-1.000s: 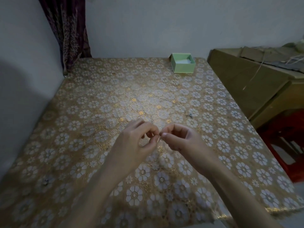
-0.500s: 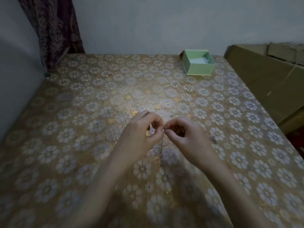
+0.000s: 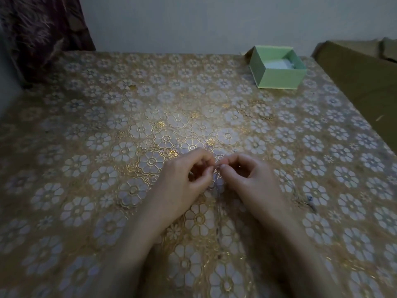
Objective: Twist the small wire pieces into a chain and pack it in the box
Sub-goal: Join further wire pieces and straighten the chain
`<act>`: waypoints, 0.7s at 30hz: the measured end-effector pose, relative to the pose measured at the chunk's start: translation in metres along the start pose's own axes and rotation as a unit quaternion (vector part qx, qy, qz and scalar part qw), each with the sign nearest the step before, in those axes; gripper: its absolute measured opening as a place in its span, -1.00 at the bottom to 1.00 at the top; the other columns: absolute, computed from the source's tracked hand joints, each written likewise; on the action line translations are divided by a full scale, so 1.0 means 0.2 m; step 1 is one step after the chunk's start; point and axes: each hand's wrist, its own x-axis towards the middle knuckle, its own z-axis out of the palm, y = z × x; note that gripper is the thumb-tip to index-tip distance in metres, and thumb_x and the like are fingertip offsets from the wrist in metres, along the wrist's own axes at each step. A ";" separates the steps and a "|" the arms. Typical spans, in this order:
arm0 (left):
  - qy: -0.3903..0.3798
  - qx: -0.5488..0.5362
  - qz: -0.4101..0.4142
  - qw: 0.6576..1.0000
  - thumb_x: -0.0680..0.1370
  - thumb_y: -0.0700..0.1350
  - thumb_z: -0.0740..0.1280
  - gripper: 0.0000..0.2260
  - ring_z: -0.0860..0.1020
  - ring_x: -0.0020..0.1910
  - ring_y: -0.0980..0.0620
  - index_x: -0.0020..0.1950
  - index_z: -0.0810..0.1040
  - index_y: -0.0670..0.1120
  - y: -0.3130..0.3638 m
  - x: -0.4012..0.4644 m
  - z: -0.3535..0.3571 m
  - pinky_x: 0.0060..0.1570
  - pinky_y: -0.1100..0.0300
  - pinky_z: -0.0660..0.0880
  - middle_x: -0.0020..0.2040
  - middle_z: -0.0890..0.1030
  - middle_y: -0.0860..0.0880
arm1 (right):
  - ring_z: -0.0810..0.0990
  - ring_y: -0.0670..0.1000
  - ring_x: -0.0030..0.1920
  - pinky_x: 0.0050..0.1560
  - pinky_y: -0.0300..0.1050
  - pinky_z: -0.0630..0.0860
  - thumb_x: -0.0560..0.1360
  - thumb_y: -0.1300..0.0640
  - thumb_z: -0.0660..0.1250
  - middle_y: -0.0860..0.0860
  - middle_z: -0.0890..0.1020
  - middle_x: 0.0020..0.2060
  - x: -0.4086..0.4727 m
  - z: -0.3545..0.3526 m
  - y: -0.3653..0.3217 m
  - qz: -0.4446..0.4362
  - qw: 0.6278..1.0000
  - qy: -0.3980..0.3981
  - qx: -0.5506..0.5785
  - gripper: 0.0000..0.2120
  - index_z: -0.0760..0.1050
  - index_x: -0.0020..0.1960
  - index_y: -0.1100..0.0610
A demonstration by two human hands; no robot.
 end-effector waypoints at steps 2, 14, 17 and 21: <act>0.000 0.000 0.009 1.000 0.44 -0.19 0.32 -0.90 0.52 -0.28 0.14 -0.18 0.52 0.01 -0.01 0.00 0.00 -0.31 0.44 0.38 -0.32 0.55 0.07 | 0.50 -0.16 -0.36 -0.27 -0.21 0.41 0.42 0.22 0.37 -0.10 0.60 -0.38 0.00 0.00 0.01 -0.010 1.000 0.001 0.004 -0.87 0.57 -0.28 0.05; -0.002 0.031 0.042 0.999 0.42 -0.08 0.26 -0.90 0.50 -0.27 0.18 -0.16 0.54 -0.05 -0.03 0.00 0.01 -0.24 0.45 0.37 -0.27 0.53 0.11 | 0.46 -0.19 -0.48 -0.40 -0.34 0.36 0.37 0.16 0.32 -0.13 0.54 -0.48 0.00 0.01 0.04 -0.033 0.999 -0.009 0.039 -0.90 0.53 -0.30 0.02; -0.009 0.034 0.042 0.999 0.41 -0.08 0.25 -0.89 0.50 -0.27 0.15 -0.16 0.54 -0.07 -0.03 0.00 0.02 -0.26 0.36 0.41 -0.28 0.53 0.09 | 0.47 -0.13 -0.49 -0.42 -0.24 0.39 0.34 0.13 0.28 -0.07 0.56 -0.47 0.00 0.01 0.04 -0.034 0.999 -0.010 0.033 -0.92 0.50 -0.31 0.01; -0.006 0.013 0.025 1.000 0.39 -0.06 0.25 -0.88 0.48 -0.30 0.15 -0.19 0.53 -0.07 -0.02 -0.01 0.02 -0.31 0.40 0.38 -0.31 0.50 0.08 | 0.49 -0.10 -0.47 -0.40 -0.18 0.43 0.35 0.13 0.28 0.04 0.60 -0.41 -0.01 0.02 0.03 -0.034 0.998 -0.018 0.044 -0.92 0.51 -0.30 0.01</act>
